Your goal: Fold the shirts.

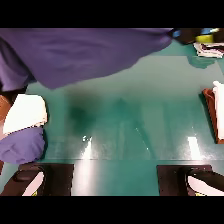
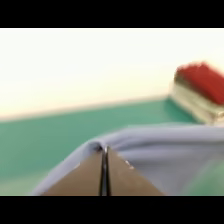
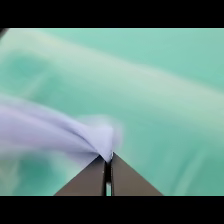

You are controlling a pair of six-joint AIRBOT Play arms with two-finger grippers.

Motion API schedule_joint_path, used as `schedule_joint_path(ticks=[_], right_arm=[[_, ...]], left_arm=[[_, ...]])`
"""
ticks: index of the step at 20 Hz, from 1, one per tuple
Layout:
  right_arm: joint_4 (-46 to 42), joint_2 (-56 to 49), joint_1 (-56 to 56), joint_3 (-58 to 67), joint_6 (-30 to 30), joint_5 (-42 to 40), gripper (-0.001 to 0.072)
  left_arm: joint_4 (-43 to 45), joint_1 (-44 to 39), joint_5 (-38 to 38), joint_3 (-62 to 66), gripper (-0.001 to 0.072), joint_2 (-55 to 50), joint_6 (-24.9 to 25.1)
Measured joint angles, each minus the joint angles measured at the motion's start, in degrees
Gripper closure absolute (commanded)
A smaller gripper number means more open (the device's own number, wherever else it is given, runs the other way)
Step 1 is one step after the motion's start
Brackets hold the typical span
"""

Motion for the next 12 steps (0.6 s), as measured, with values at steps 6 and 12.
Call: schedule_joint_path(ticks=[6,12], right_arm=[[-0.35,9.62,-3.96,-0.13,-1.31,4.94,0.0699],[-0.13,9.11,-3.87,-11.43,-1.55,13.66,0.0699]], left_arm=[[-10.12,0.02,-8.79,0.44,0.0684,2.23,0.00],[-11.30,-1.03,-20.20,-14.03,0.0684,-4.02,-0.33]])
